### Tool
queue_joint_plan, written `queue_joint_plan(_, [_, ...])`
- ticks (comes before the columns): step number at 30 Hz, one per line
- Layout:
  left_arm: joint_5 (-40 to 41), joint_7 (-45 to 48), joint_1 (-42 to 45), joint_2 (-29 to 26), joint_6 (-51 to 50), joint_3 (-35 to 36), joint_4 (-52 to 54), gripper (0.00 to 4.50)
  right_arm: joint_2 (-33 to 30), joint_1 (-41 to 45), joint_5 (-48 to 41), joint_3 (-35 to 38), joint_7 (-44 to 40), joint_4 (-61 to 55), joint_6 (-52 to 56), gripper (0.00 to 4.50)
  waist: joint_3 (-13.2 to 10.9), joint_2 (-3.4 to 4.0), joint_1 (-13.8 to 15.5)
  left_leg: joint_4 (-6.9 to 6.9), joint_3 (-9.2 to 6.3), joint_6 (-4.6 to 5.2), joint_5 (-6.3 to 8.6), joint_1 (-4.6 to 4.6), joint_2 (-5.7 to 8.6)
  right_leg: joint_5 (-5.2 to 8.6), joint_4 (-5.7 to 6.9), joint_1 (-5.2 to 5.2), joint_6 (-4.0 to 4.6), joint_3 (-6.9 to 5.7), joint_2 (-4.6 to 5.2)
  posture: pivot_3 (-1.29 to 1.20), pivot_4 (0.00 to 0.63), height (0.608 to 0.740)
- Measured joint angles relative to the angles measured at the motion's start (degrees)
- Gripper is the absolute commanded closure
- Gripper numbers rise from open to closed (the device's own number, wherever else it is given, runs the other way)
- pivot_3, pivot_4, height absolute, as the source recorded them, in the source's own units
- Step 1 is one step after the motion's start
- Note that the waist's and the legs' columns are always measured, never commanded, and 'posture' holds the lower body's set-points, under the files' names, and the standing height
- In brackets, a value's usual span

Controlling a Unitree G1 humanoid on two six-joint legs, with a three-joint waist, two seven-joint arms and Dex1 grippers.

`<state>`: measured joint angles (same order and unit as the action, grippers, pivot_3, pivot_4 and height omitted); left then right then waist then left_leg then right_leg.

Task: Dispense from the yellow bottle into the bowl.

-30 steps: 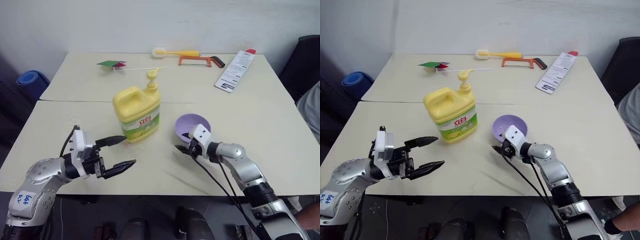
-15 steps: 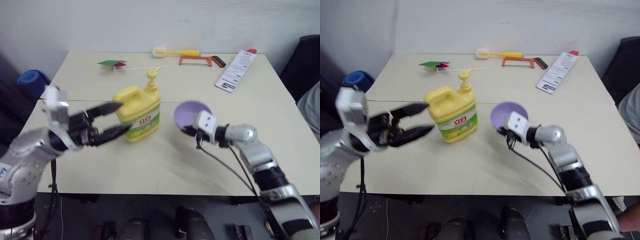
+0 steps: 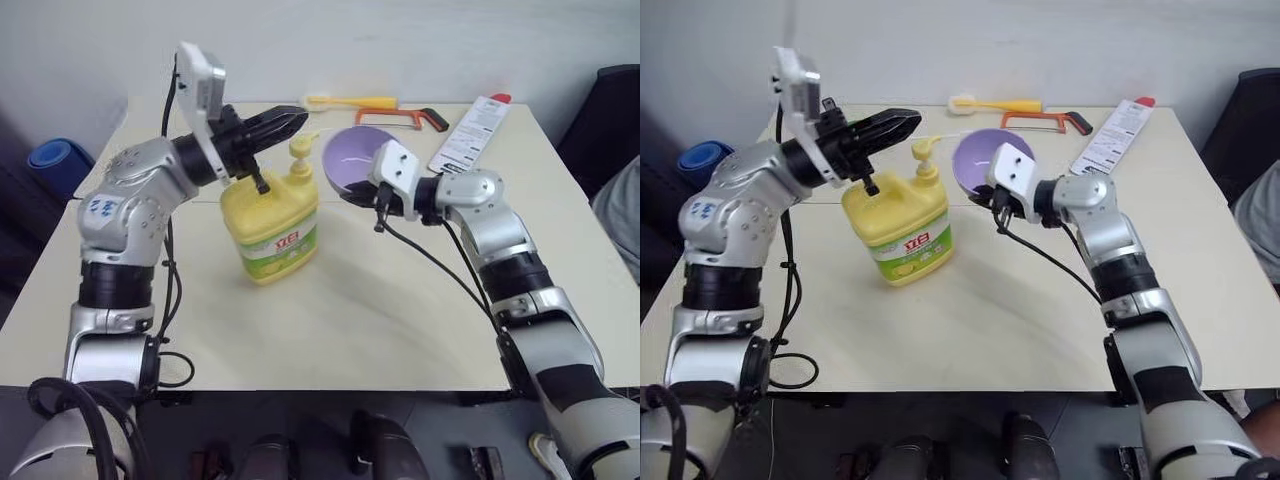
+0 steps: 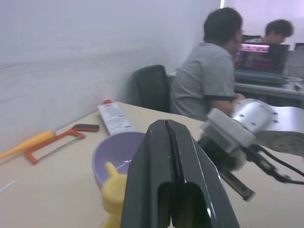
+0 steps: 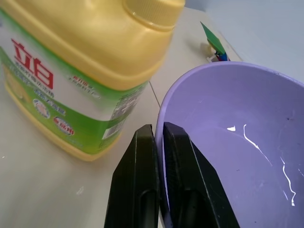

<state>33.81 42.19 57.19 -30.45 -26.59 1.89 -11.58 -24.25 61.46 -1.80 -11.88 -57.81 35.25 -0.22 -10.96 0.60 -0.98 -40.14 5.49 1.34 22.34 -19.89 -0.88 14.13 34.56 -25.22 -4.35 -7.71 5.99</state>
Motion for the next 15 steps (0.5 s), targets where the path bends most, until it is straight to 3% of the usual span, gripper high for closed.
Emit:
queue_joint_plan(7, [-7.3, -0.6, 4.6, 2.5, 4.5, -0.5, -9.9, 4.43, 2.0, 3.8, 1.0, -0.2, -1.1, 7.9, -2.4, 4.5, 0.0, 0.0, -1.0, -0.18, -0.03, 0.02, -0.04, -0.33, -0.01, 0.0, 0.23, -0.33, 0.0, -0.02, 0.07, 0.0, 0.15, 0.74])
queue_joint_plan(15, [-11.7, 3.4, 5.1, 2.9, 5.6, -2.2, -12.1, 4.43, 4.4, 10.7, 0.9, 0.6, -2.0, 13.1, -3.5, 4.5, 0.0, 0.0, -1.1, -0.19, -0.09, 0.09, -0.1, -0.33, -0.05, 0.0, 0.34, -0.34, 0.0, -0.07, 0.27, 0.0, 0.15, 0.74])
